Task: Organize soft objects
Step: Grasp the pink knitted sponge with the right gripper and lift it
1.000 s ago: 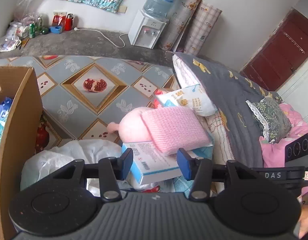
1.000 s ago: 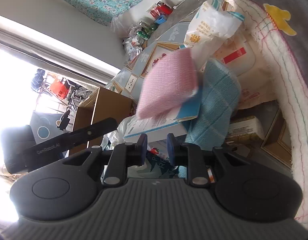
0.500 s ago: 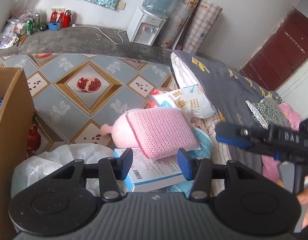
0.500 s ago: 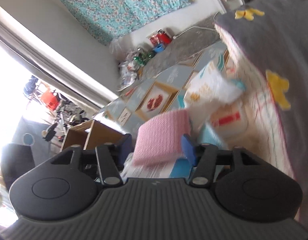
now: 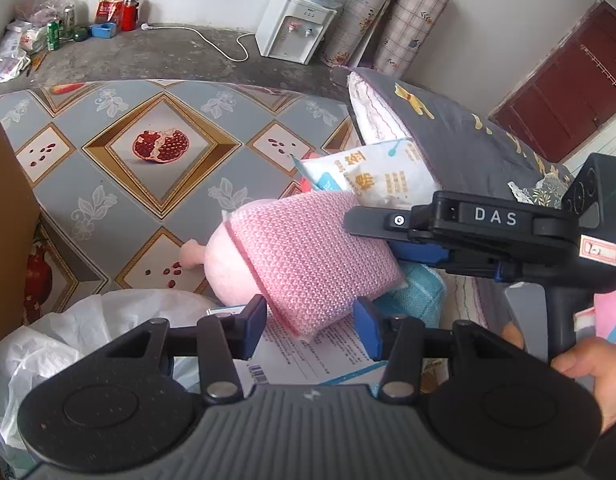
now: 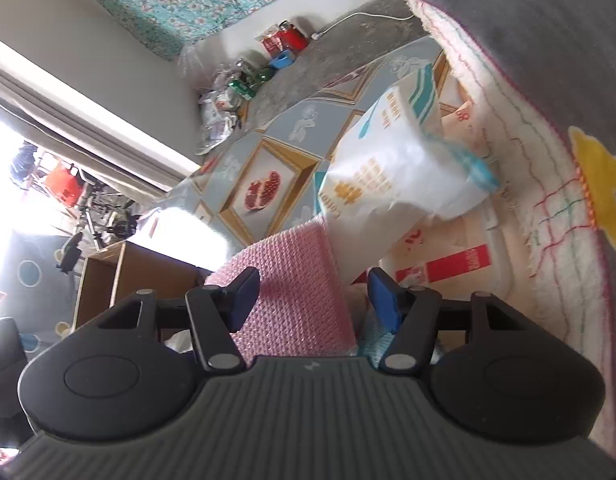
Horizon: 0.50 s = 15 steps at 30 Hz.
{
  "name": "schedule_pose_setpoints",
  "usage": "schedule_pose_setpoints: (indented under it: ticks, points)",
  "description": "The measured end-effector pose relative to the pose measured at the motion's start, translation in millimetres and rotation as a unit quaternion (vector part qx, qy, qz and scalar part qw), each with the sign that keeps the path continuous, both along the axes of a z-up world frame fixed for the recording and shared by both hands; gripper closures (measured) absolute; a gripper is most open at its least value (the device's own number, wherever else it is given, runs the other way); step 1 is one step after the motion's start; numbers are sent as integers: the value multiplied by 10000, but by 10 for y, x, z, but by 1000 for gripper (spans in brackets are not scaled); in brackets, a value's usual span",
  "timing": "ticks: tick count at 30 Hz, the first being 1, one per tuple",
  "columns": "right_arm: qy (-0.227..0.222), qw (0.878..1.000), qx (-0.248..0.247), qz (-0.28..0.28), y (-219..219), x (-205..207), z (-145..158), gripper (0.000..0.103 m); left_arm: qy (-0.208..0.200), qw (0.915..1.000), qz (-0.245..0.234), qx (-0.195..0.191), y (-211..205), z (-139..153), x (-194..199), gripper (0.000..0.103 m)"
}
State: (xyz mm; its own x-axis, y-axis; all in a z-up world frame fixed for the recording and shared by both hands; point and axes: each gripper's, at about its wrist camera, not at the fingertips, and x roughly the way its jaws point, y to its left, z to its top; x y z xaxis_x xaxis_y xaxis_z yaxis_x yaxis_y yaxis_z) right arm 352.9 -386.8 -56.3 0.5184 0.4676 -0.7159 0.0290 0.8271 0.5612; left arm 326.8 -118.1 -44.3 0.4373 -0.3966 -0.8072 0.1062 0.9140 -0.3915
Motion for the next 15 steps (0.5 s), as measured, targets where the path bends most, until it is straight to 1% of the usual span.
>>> schedule_pose_setpoints:
  ticks: [2, 3, 6, 10, 15]
  points:
    - [5, 10000, 61, 24, 27, -7, 7, 48, 17, 10000, -27, -38, -21, 2, -1, 55]
    - [-23, 10000, 33, 59, 56, -18, 22, 49, 20, 10000, -42, -59, -33, 12, -8, 55]
    - [-178, 9996, -198, 112, 124, -76, 140, 50, -56, 9999, -94, -22, -65, 74, -63, 55]
    - [-355, 9990, -247, 101, 164, -194, 324, 58, -166, 9998, -86, -89, -27, 176, -160, 55]
    - [-564, 9978, -287, 172, 215, -409, 606, 60, -396, 9989, -91, -244, 89, 386, -378, 55]
